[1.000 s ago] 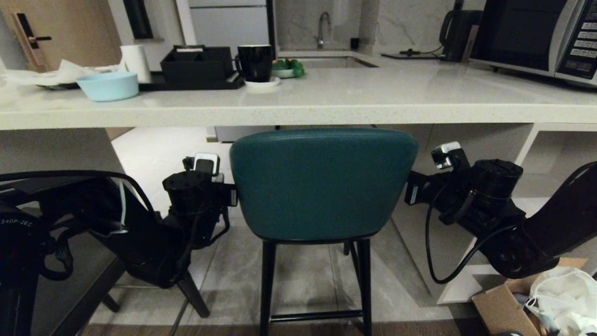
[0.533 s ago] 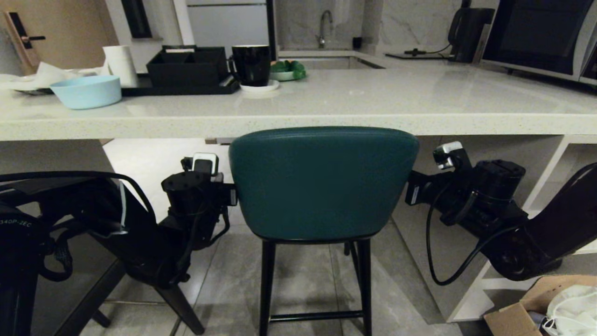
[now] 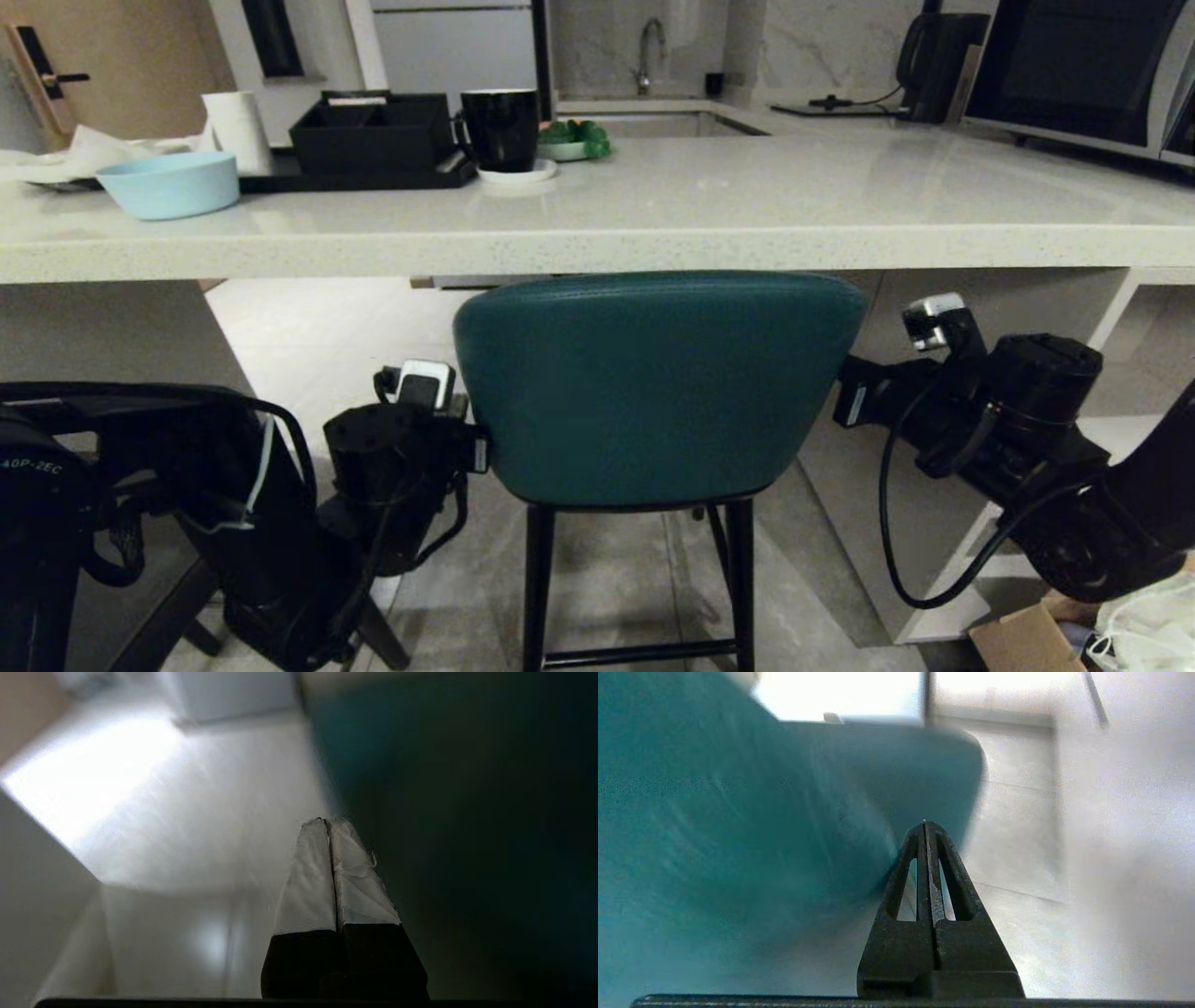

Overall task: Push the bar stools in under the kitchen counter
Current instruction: Push the blue chair back under the dining table, then push the gray chair back under the dining table

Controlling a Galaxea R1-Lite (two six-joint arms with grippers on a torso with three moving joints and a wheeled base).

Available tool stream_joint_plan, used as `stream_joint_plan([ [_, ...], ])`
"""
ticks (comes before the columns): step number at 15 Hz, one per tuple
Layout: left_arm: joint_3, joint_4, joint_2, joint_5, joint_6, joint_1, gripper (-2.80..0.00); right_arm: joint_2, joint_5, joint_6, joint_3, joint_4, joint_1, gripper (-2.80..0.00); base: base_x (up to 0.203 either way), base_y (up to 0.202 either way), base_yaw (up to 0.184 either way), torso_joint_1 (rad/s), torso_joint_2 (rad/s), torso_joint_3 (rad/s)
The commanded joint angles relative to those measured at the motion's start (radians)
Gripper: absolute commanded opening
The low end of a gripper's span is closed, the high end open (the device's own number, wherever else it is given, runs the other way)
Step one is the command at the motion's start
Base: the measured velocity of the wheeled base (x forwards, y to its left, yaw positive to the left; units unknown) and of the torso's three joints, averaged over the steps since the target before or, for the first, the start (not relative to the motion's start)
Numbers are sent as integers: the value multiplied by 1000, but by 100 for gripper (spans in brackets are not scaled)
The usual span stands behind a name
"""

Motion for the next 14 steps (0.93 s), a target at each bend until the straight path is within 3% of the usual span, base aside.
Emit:
stream_joint_plan([
  [1,29,-18,-54,60,-7,26,-280,-109,-24,42,58,-4,-6,-280,0,0,0,0,0,0],
  [6,30,-18,-122,80,-10,80,-280,-223,-43,46,115,9,-6,-280,0,0,0,0,0,0],
  [11,190,-18,-259,84,-42,70,-280,-319,-45,48,161,45,-29,-280,0,0,0,0,0,0],
  [14,331,-18,-461,87,-53,61,-280,-507,-48,51,183,189,-36,-280,0,0,0,0,0,0],
])
